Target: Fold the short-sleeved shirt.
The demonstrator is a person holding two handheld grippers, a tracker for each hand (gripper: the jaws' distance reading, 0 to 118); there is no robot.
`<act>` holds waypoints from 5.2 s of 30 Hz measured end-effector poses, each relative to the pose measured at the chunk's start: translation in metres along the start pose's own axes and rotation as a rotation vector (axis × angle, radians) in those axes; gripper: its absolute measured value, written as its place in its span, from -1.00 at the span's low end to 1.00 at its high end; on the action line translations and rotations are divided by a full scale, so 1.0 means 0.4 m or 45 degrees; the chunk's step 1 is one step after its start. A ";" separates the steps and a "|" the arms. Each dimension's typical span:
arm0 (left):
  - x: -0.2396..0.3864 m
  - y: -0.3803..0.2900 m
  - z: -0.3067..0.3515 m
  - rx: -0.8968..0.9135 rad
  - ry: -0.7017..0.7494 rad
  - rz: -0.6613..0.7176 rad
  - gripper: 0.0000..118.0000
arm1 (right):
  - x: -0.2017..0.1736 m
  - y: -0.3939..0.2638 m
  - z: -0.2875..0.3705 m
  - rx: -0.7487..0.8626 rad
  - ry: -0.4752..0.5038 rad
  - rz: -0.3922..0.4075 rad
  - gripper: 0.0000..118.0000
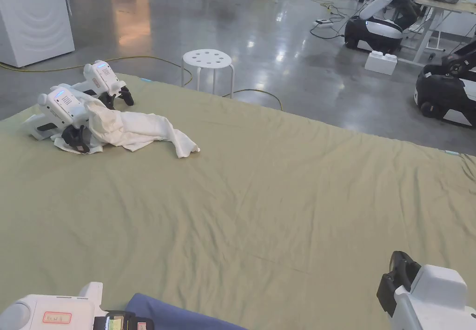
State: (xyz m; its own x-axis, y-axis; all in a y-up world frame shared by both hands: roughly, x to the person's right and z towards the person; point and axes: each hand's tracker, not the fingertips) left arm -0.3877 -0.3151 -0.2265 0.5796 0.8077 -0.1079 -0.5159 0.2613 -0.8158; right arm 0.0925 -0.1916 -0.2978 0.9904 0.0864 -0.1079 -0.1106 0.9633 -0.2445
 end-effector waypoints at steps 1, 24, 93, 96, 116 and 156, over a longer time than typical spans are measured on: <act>0.022 0.000 0.011 0.009 0.004 -0.012 -0.96 | 0.002 0.002 0.000 0.002 0.000 -0.001 -0.99; 0.195 0.058 0.189 0.143 0.399 -0.333 -0.96 | 0.046 -0.009 -0.001 0.026 0.024 -0.079 -1.00; 0.250 -0.065 -0.148 0.025 0.247 -0.356 0.30 | 0.180 -0.055 0.062 -0.001 -0.117 -0.119 -1.00; 0.153 -0.020 -0.085 0.044 0.268 -0.278 0.31 | 0.186 -0.041 0.062 0.012 -0.125 -0.124 -1.00; 0.026 -0.121 -0.188 -0.148 -0.035 -0.014 -0.81 | 0.161 -0.046 0.061 -0.020 -0.111 -0.134 -1.00; 0.555 -0.146 -0.203 -0.100 0.359 -0.825 -0.86 | 0.187 -0.077 0.044 -0.065 -0.097 -0.170 -1.00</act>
State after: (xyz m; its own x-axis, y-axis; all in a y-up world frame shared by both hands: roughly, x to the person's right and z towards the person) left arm -0.1777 -0.1941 -0.2489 0.9010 0.3326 0.2786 0.0284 0.5956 -0.8028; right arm 0.1713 -0.2105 -0.2814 0.9998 -0.0210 0.0022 0.0207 0.9535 -0.3007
